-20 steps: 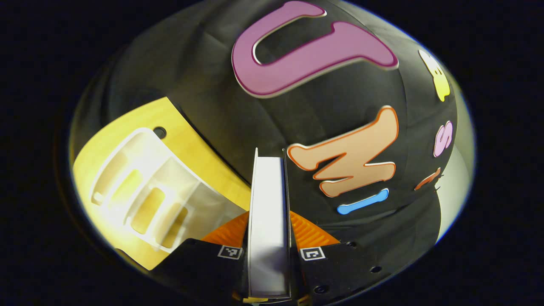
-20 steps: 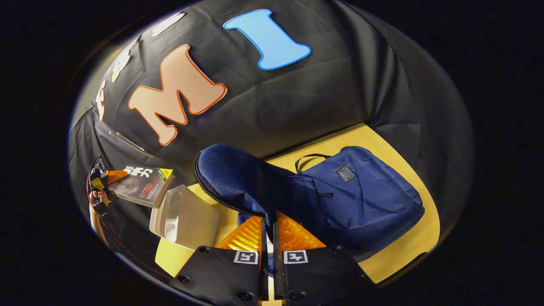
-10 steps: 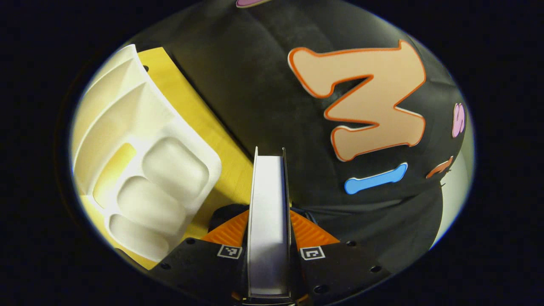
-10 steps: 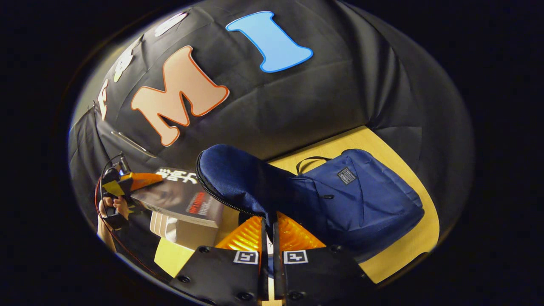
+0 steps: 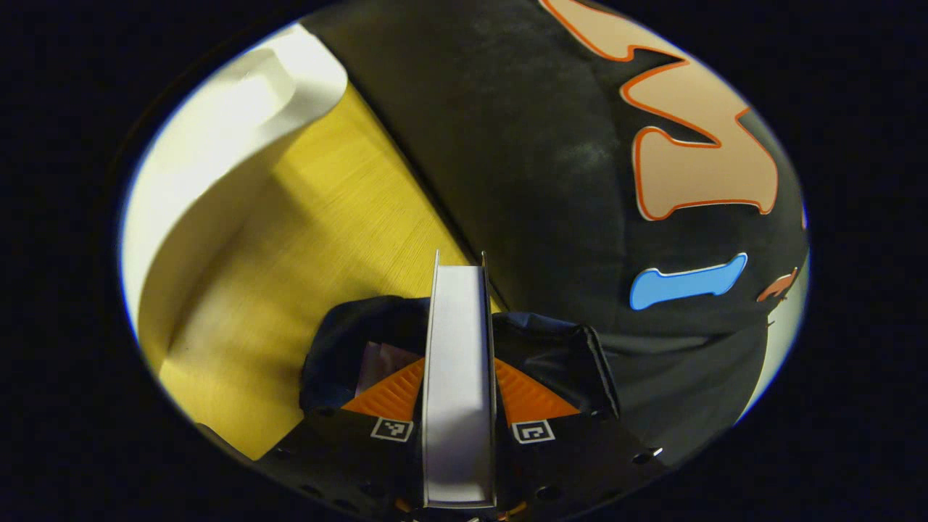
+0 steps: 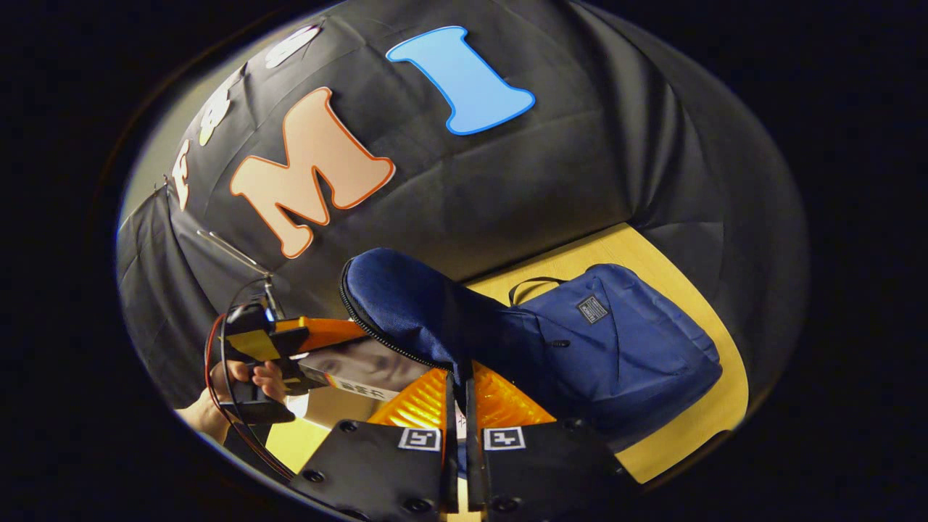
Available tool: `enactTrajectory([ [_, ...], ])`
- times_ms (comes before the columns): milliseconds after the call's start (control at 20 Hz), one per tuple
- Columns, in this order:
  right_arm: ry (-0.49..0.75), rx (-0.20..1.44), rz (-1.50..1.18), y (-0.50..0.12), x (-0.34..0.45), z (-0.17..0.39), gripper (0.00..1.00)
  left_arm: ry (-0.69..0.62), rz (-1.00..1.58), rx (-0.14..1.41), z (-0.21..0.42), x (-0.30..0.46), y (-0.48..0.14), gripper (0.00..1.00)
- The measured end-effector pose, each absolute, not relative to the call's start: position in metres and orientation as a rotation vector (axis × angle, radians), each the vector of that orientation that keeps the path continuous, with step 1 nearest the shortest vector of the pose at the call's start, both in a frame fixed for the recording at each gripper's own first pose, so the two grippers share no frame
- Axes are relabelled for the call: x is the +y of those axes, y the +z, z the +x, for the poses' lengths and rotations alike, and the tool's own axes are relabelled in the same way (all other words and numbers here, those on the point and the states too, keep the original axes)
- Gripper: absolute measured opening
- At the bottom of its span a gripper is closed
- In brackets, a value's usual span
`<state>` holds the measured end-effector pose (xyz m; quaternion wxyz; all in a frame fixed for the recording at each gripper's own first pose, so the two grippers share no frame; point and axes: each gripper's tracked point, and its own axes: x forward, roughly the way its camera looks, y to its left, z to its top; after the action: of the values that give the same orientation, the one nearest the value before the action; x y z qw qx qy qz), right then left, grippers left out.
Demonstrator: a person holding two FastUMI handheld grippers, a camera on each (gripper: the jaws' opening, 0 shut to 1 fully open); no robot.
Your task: Open the schoolbag, grab two books from the bookshelf and put them into the schoolbag.
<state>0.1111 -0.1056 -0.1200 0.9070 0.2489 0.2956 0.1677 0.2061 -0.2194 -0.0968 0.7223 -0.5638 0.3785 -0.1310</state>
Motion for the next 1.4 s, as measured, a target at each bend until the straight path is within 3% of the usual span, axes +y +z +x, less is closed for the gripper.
enactTrajectory([
  [850, 0.393, 0.603, 0.54, -0.114, -0.099, 0.114, 0.08, -0.318, -1.467, 0.866, 0.219, -0.316, -0.148, 0.36],
  [1150, 0.377, 0.616, 0.537, -0.118, -0.1, 0.117, 0.08, -0.316, -1.341, 0.907, 0.218, -0.317, -0.157, 0.38],
  [1400, 0.36, 0.633, 0.554, -0.123, -0.1, 0.119, 0.08, -0.282, -0.938, 0.987, 0.206, -0.311, -0.178, 0.71],
])
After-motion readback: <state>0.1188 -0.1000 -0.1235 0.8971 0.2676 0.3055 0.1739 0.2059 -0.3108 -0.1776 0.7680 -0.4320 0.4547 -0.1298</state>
